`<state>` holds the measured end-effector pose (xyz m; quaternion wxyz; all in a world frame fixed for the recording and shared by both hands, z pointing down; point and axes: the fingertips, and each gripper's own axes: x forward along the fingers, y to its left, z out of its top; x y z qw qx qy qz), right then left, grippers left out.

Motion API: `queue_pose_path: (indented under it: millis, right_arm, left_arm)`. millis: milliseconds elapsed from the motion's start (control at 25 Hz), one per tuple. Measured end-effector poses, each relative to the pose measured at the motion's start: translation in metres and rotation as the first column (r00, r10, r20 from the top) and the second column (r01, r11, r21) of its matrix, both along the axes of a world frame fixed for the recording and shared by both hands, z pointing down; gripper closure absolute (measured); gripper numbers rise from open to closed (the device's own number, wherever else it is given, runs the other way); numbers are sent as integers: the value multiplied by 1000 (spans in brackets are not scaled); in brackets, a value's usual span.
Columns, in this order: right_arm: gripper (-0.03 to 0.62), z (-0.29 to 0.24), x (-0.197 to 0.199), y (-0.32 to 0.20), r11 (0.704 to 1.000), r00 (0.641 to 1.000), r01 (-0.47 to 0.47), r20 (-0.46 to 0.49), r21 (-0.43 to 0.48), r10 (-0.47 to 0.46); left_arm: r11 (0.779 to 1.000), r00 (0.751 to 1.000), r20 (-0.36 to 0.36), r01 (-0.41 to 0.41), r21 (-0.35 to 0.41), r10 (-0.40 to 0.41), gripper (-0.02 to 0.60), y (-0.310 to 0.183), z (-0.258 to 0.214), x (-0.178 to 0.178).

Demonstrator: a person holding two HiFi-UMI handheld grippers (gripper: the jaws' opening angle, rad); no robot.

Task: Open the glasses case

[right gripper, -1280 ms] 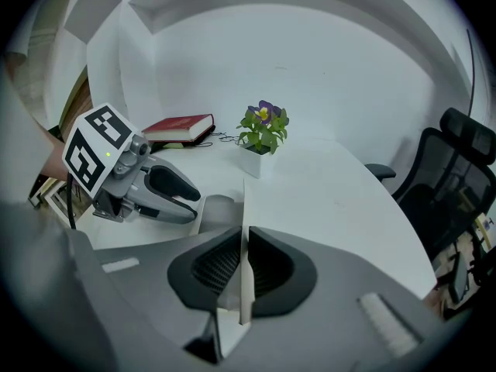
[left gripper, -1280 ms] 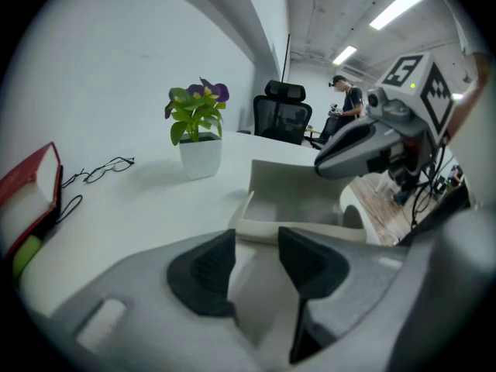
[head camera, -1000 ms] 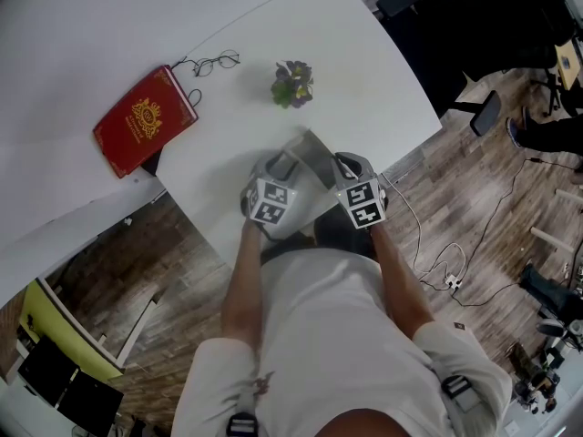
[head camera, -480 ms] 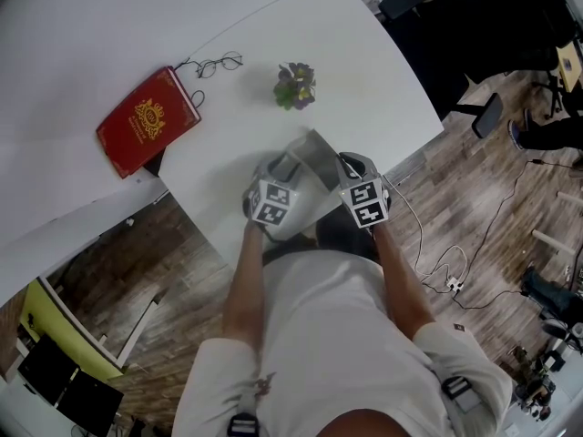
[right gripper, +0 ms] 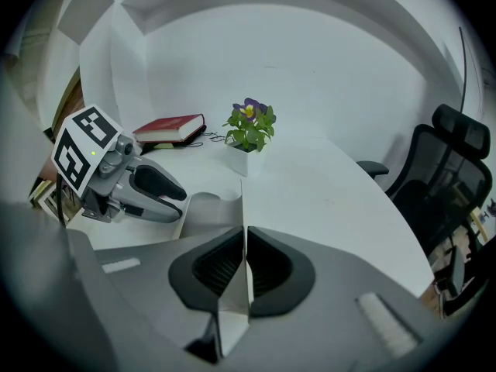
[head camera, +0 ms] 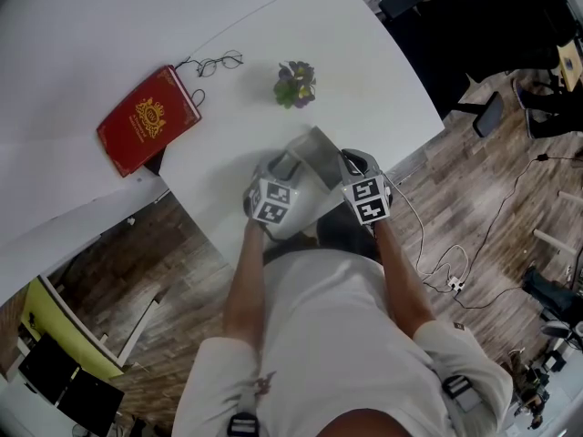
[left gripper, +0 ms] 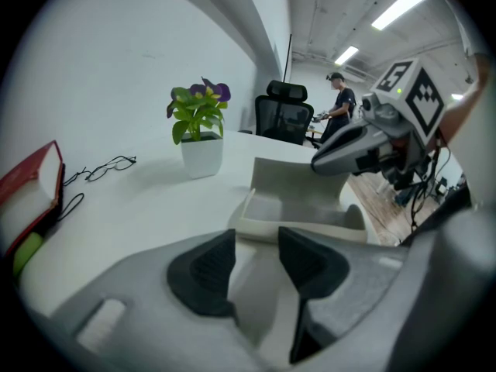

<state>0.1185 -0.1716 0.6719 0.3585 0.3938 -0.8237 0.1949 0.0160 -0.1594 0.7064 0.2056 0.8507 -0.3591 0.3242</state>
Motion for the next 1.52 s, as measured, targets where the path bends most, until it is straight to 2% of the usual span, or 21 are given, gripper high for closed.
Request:
queue_pose_path:
  millis: [880, 1080, 1520]
  right_arm:
    - [566, 7, 10, -6, 999, 999, -45, -16, 19, 46]
    - [540, 14, 12, -3, 999, 998, -55, -31, -2, 55]
    - [477, -3, 6, 0, 998, 998, -61, 4, 35, 61]
  left_arm:
    - [1000, 1000, 0, 22, 7, -22, 410, 1, 0, 1]
    - [1000, 1000, 5, 24, 5, -24, 411, 1, 0, 0]
    - [998, 998, -28, 53, 36, -52, 410, -3, -18, -4]
